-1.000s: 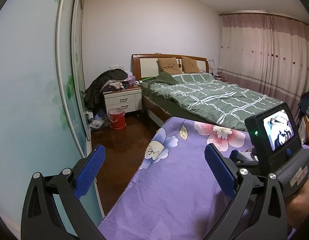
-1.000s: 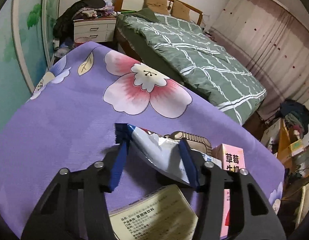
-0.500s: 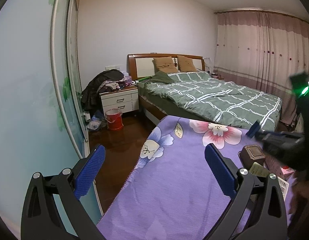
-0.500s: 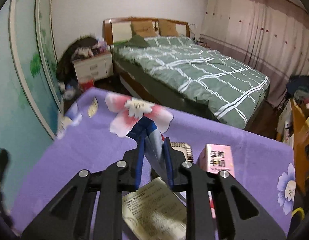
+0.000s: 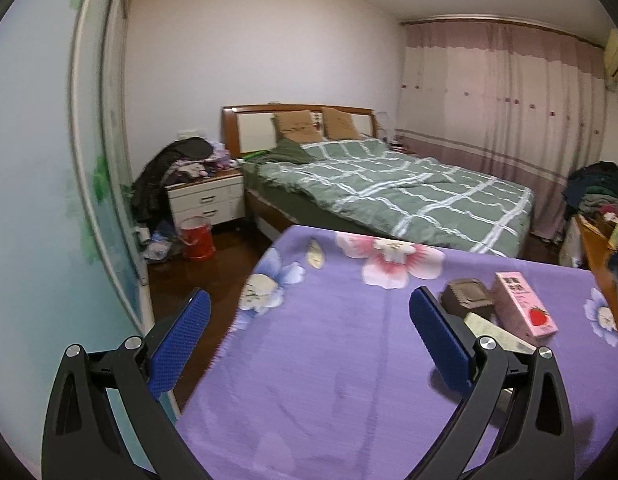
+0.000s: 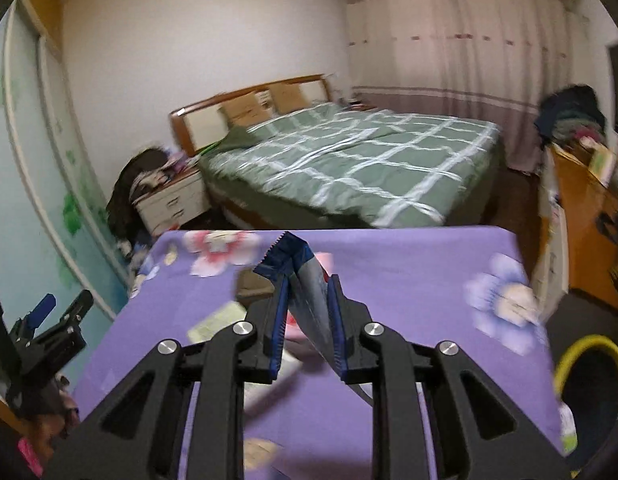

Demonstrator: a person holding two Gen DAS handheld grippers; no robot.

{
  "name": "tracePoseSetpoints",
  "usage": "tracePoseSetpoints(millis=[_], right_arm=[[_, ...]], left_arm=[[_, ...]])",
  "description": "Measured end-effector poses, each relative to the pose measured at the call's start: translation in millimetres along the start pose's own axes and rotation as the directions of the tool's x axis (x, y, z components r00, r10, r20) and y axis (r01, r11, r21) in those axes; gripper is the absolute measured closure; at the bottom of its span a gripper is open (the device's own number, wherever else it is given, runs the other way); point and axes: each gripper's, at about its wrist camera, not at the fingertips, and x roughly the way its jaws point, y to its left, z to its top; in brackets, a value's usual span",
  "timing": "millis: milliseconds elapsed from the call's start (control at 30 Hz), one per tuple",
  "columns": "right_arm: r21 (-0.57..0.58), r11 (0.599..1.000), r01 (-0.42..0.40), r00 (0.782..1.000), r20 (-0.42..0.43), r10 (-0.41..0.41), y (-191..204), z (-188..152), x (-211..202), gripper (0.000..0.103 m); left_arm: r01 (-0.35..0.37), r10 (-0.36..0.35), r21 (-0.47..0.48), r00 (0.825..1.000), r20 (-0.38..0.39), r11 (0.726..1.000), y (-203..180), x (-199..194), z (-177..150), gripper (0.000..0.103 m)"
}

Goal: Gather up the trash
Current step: 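Carry the snack wrapper over the bin and open the right gripper, then move the left gripper to the cream paper box with the barcode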

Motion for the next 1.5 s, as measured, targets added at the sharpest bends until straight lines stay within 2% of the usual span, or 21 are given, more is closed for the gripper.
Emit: tracePoseSetpoints(millis=[133, 267, 333, 433, 533, 633, 767, 833, 867, 900, 967, 1167, 1333, 1500], right_arm=[[0.119, 0.988, 0.093, 0.994, 0.050, -0.100, -61, -16, -40, 0.084], [0.240, 0.946, 0.220, 0.967, 0.074, -0.244, -122, -37, -72, 0.084], [0.288, 0.917, 0.276, 0.949, 0.071, -0.308, -148, -46, -84, 0.084], [0.348, 0.855, 0.385, 0.905, 0.040, -0.424, -190, -59, -96, 0.084], [0.394, 0.806, 0.442, 0.878, -0.003, -0.479, -218, -70, -98, 0.083], [0.412, 0.764, 0.497, 0.848, -0.041, -0.529, -235, -79, -97, 0.083], [0.426, 0.724, 0.542, 0.822, -0.093, -0.561, -250, -90, -92, 0.081], [0.438, 0.708, 0.554, 0.813, -0.103, -0.572, -250, -93, -89, 0.073], [0.439, 0.703, 0.559, 0.809, -0.103, -0.579, -250, -92, -88, 0.060], [0.438, 0.699, 0.566, 0.803, -0.099, -0.588, -247, -91, -87, 0.054], [0.427, 0.695, 0.579, 0.790, -0.085, -0.607, -241, -92, -88, 0.053], [0.412, 0.692, 0.593, 0.776, -0.063, -0.628, -231, -93, -83, 0.050], [0.430, 0.689, 0.583, 0.782, -0.066, -0.620, -237, -95, -82, 0.049], [0.425, 0.706, 0.567, 0.795, -0.058, -0.604, -236, -95, -81, 0.045]], left_arm=[[0.093, -0.093, -0.014, 0.995, -0.031, 0.996, -9, 1, -3, 0.005], [0.148, -0.148, -0.011, 0.987, -0.062, 0.989, -20, 3, -10, 0.005], [0.164, -0.163, 0.006, 0.985, -0.059, 0.987, -26, 2, -11, 0.005], [0.185, -0.184, 0.026, 0.981, -0.055, 0.982, -34, 1, -13, 0.005], [0.207, -0.204, 0.033, 0.977, -0.067, 0.978, -38, 4, -14, 0.005], [0.217, -0.214, 0.044, 0.974, -0.075, 0.975, -42, 5, -16, 0.005], [0.233, -0.228, 0.061, 0.971, -0.077, 0.971, -48, 4, -17, 0.005], [0.238, -0.232, 0.072, 0.969, -0.079, 0.969, -50, 4, -18, 0.005], [0.238, -0.232, 0.075, 0.969, -0.080, 0.968, -51, 4, -18, 0.005], [0.237, -0.230, 0.082, 0.970, -0.083, 0.968, -53, 4, -19, 0.005], [0.238, -0.231, 0.088, 0.969, -0.088, 0.967, -54, 5, -20, 0.005], [0.264, -0.253, 0.116, 0.962, -0.104, 0.957, -63, 6, -24, 0.005], [0.294, -0.276, 0.159, 0.953, -0.128, 0.942, -84, -2, -29, 0.005], [0.310, -0.287, 0.199, 0.948, -0.137, 0.930, -110, -16, -35, 0.005]])
